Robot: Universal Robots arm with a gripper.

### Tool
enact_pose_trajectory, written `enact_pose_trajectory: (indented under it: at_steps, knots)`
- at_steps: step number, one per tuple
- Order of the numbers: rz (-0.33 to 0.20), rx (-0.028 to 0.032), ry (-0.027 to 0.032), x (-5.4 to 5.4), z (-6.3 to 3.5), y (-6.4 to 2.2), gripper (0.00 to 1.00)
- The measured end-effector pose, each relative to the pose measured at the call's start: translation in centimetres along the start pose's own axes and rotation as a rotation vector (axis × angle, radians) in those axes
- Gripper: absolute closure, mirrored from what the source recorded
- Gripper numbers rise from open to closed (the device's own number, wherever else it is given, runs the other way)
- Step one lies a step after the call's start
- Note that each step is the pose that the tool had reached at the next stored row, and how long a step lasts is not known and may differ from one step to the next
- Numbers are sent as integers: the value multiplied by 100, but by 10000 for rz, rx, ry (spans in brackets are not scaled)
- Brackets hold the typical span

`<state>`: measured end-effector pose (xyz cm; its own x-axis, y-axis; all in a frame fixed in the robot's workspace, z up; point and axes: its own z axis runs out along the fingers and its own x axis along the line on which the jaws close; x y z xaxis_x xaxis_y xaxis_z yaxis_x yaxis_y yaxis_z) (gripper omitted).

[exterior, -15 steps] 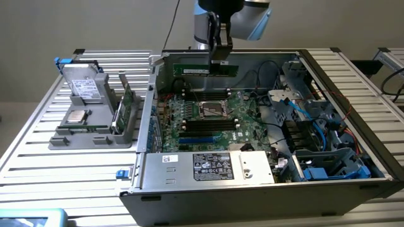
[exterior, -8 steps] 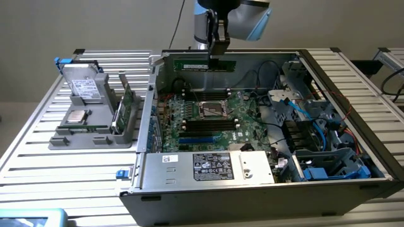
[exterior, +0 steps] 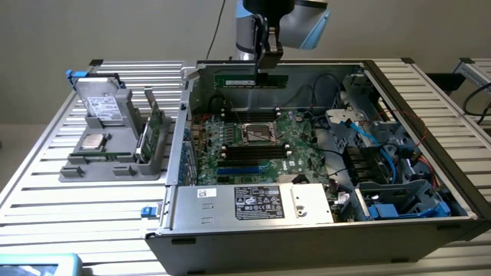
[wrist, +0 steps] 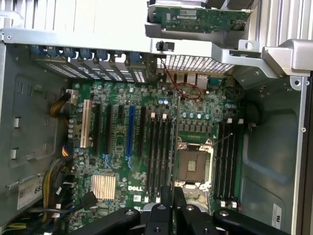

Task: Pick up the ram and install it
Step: 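Insert the ram into the slot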

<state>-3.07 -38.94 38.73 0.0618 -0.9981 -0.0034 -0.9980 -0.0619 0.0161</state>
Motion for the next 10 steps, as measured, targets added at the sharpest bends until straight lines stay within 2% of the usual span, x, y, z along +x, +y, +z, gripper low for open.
enact_pose_trajectory:
  at_steps: [3,10]
  knots:
    - [-6,35,2,-1,16,-8,86]
    - [-5,43,2,-6,55,-67,86]
